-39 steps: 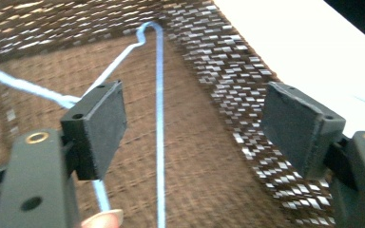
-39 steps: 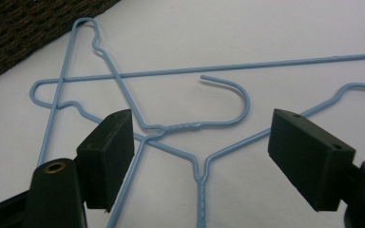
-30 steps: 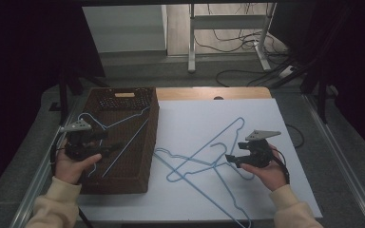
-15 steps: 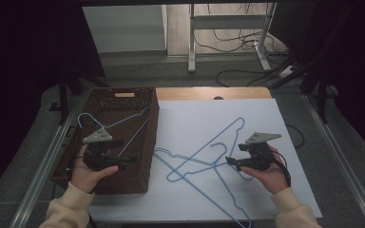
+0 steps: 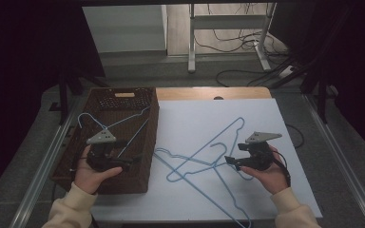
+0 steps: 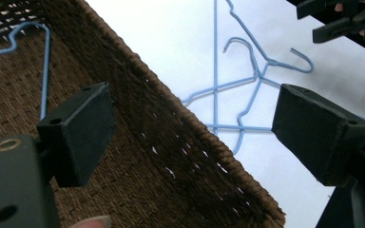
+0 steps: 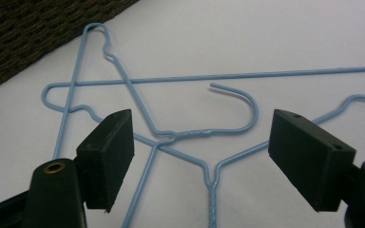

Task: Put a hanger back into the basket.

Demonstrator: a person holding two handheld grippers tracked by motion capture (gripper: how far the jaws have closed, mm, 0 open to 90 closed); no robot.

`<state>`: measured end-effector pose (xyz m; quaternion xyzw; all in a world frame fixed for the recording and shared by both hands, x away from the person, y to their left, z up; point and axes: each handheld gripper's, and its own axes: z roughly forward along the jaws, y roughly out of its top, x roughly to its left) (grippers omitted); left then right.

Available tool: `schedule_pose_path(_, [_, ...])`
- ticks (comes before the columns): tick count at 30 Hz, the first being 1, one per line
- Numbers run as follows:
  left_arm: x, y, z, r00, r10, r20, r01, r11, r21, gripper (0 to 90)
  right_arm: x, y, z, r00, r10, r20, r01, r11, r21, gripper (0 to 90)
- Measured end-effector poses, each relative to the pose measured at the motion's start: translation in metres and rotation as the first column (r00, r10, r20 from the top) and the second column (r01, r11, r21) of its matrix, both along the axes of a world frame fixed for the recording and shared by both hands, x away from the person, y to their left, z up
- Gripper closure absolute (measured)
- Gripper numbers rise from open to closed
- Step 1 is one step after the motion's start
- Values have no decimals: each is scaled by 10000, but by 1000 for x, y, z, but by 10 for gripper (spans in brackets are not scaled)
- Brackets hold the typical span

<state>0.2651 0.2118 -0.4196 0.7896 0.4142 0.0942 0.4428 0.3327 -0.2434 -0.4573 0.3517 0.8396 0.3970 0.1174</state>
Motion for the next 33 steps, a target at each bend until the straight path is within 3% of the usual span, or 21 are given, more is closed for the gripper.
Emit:
schedule_pose_path(18, [-5, -11, 2, 9996, -278, 29, 278, 9995, 179, 153, 5, -12, -5, 9948, -968, -330, 954, 9947, -393, 307])
schedule_pose_path(23, [-9, -11, 1, 9996, -265, 16, 264, 9994, 226, 155, 8, -6, -7, 9943, -941, -499, 918, 9947, -470, 345])
schedule_pose_path(27, [-10, -11, 0, 9997, -226, -23, 227, 9995, 238, 157, 12, 7, -13, 9936, -828, -772, 762, 9936, -838, 369])
schedule_pose_path(33, [-11, -13, -1, 9997, -254, -48, 256, 9993, 274, 160, 29, 27, -27, 9886, -1076, -1055, 890, 9818, -1678, 380])
